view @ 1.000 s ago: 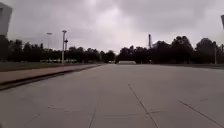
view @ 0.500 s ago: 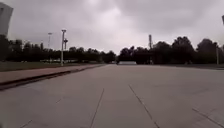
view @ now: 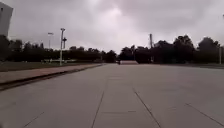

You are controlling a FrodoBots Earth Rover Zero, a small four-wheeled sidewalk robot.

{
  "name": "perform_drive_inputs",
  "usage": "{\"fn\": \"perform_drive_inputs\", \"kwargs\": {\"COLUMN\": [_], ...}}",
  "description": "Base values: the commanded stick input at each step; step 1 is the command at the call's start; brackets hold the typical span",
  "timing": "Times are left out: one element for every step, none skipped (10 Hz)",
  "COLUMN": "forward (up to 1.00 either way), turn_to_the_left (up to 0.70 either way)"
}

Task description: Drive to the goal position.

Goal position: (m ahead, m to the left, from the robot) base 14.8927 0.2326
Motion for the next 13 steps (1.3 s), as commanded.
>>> {"fn": "perform_drive_inputs", "kwargs": {"forward": [0.7,0.7,0.7,0.7,0.7,0.7,0.7,0.7,0.7,0.7,0.7,0.7,0.7], "turn_to_the_left": [0.0,0.0,0.0,0.0,0.0,0.0,0.0,0.0,0.0,0.0,0.0,0.0,0.0]}}
